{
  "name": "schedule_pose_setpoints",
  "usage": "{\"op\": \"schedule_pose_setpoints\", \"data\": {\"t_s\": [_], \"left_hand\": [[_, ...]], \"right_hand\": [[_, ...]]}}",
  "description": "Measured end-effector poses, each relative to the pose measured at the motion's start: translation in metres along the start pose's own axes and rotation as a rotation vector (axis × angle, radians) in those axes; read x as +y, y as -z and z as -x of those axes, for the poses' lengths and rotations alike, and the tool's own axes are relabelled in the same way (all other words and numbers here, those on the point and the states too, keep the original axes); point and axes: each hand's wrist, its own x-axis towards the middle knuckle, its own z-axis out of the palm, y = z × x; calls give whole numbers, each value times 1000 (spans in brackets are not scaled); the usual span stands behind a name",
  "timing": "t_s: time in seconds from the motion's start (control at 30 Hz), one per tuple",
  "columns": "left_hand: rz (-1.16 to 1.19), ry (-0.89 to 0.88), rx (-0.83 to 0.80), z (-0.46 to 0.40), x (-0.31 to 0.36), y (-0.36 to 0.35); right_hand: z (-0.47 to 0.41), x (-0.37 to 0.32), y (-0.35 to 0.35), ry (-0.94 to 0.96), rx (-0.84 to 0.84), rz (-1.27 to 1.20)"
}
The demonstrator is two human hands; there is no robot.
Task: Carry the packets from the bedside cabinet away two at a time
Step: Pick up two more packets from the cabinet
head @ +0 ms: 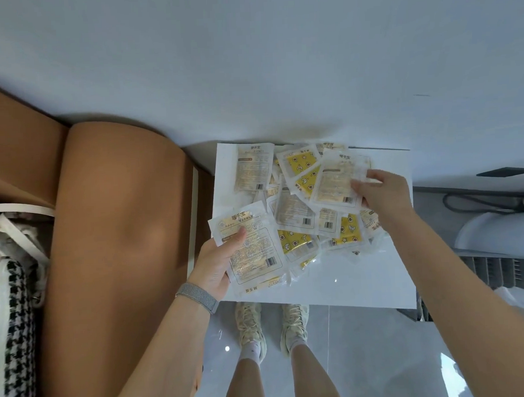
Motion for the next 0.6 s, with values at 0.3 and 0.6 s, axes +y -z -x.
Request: {"op": "schedule_pose_setpoints", "data": {"t_s": [0.3, 0.6], "left_hand": [[-7, 39, 39, 2, -9, -5], [-29, 32, 15, 5, -15, -10]], "right_hand": [[47, 38, 22, -344, -158, -769], [57, -13, -7, -356, -282, -1045]]}}
